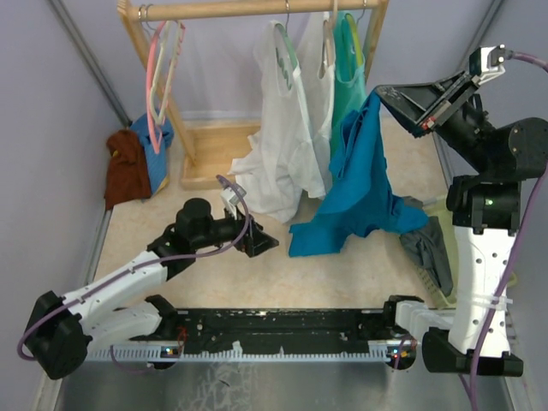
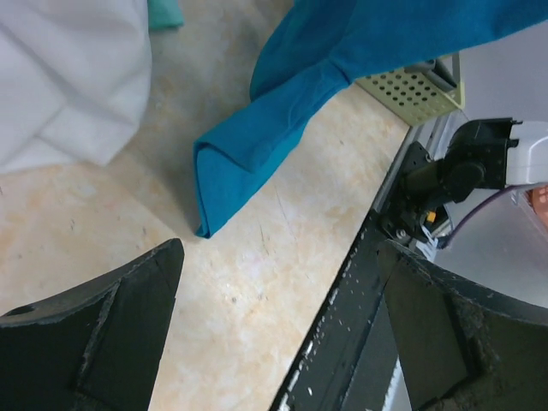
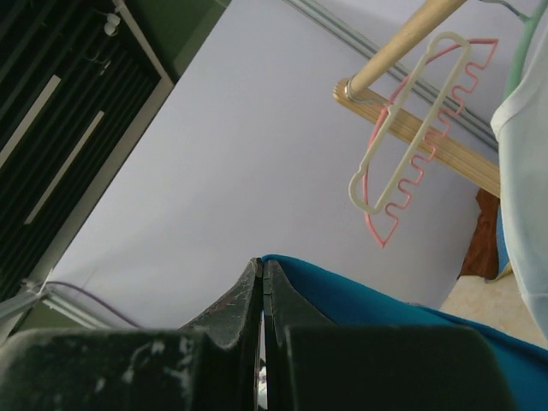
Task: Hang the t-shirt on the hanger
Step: Pick up the T-shirt and place it in the bin.
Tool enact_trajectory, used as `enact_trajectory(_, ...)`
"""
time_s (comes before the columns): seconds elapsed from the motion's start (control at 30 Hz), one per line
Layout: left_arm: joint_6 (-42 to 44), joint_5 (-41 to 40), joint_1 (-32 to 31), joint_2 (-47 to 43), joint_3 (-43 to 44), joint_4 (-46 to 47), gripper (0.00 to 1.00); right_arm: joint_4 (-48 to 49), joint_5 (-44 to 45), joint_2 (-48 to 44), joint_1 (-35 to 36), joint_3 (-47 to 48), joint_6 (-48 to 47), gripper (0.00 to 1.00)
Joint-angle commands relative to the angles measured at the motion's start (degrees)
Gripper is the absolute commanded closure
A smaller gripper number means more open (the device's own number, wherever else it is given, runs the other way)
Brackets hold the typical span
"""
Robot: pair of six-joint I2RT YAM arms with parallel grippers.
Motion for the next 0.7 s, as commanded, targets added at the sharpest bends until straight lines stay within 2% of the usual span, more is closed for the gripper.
enact_trajectory(0.0, 3.3, -1.2, -0.7, 3.4, -0.5, 11.8, 0.00, 6.6, -2.6, 0.0, 0.5, 3.9, 5.0, 1.00)
enact_trajectory(0.23, 4.6, 2.9, -4.7, 8.7, -1.4, 20.8, 0.00, 6.1, -3.2, 1.7, 0.5, 7.3, 5.3, 1.00)
enact_trajectory(0.5, 8.2, -4.2, -7.7, 14.2, -1.7, 30.0, 0.00, 7.8, -3.8, 1.6, 0.5, 6.6, 6.3, 1.00)
enact_trajectory(0.67, 10.7, -4.1, -10.0, 19.2, 3.2, 30.3, 0.00, 8.6, -4.3, 2.0, 0.5, 7.0, 7.0, 1.00)
